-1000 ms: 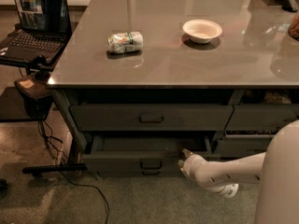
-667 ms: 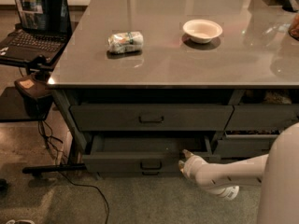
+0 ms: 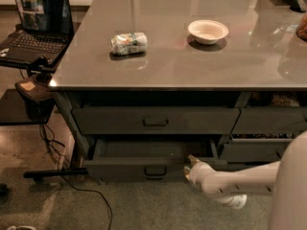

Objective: Open middle drawer

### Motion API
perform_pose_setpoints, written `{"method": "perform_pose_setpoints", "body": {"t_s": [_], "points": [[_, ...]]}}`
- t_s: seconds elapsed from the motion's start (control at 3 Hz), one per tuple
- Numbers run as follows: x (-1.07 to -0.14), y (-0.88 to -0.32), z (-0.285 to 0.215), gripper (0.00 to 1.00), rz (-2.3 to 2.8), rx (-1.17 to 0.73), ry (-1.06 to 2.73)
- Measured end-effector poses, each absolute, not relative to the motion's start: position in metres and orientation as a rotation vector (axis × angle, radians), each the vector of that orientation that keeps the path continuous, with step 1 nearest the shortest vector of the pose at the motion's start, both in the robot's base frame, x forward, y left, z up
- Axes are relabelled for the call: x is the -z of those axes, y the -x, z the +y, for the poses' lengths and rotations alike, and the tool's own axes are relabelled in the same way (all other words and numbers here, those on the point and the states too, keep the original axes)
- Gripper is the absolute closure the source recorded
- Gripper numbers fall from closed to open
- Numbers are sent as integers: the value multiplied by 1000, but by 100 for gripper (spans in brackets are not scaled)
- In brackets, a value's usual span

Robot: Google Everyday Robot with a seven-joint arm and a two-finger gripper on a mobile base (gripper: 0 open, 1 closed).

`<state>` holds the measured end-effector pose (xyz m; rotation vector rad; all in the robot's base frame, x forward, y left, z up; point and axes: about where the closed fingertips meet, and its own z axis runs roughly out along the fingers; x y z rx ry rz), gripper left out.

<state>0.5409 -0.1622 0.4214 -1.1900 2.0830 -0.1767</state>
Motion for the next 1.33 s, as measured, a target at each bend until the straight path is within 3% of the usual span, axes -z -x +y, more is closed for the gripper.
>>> {"method": "perform_pose_setpoints", "body": {"t_s": [1.33], "points": [[-426,-529,-160,100,2080,172,1180]]}}
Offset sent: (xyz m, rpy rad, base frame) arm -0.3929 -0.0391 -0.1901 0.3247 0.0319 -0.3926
